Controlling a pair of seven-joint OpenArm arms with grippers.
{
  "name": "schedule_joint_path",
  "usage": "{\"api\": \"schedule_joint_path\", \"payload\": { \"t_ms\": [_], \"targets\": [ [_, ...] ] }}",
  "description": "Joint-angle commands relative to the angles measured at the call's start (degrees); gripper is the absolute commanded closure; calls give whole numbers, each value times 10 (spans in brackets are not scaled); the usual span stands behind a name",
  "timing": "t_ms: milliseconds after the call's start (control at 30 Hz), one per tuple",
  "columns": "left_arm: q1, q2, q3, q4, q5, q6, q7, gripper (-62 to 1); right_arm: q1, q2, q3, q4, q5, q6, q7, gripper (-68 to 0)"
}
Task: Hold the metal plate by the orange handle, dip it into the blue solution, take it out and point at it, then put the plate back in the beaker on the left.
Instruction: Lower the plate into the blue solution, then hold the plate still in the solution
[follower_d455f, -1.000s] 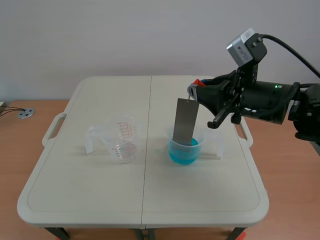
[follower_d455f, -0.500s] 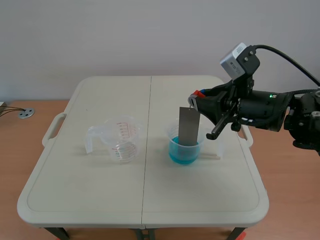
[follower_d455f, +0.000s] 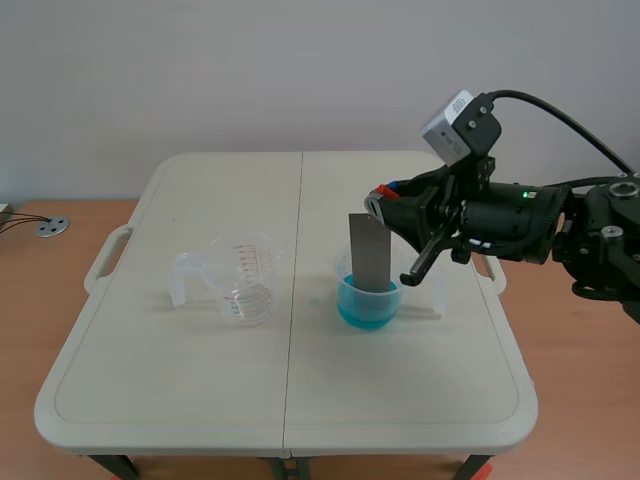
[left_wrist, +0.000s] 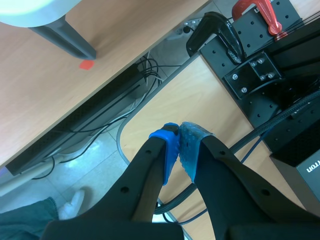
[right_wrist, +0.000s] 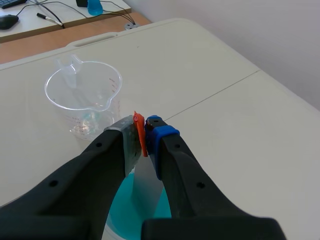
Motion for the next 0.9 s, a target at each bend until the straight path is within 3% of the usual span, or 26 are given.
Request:
{"api": "schedule_joint_path", "payload": {
  "t_ms": [0,867],
  "targets": [
    [0,2,2,4,-3,-2,-6,-27,2,6,3,2,-4,9,-4,-15],
    [0,1,2,4,-3,-2,-6,-27,-3,6,3,2,-5,9,-2,-15]
  ]
}}
